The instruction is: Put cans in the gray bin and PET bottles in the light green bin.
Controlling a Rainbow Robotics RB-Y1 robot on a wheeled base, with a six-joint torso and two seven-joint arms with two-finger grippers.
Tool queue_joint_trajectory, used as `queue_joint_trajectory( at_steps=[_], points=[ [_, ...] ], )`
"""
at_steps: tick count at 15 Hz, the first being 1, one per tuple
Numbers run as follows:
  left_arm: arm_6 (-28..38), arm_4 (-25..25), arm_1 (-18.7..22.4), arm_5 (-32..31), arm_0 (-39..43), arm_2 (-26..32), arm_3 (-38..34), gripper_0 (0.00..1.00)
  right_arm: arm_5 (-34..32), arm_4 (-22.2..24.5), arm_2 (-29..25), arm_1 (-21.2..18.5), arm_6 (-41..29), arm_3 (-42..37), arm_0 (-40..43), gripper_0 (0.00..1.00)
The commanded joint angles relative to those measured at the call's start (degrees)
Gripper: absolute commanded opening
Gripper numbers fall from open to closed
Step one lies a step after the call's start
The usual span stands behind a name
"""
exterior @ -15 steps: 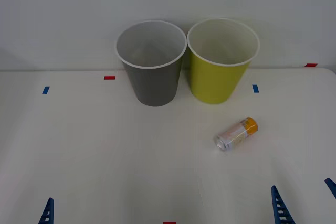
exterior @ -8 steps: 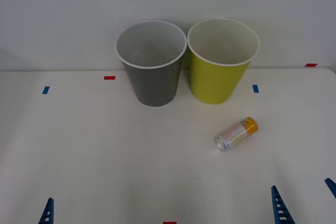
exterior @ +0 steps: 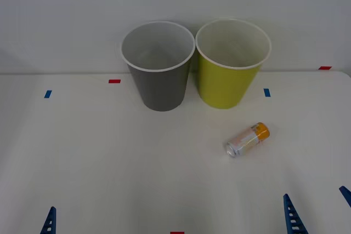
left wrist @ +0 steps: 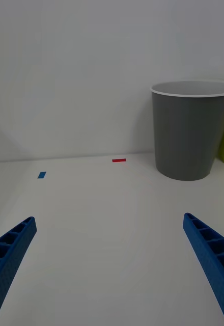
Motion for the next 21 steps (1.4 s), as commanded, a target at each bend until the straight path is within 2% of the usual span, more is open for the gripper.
queue_joint_trajectory(
  at_steps=[1,21],
  points=[
    [0.0,0.0,0.0,0.0,0.0,0.0,0.0,1.00,0.0,0.0,0.0,0.0,0.0,0.0,0.0,1.00],
    [0.0,0.0,0.0,0.0,0.0,0.0,0.0,1.00,0.0,0.0,0.0,0.0,0.0,0.0,0.0,1.00]
  ],
)
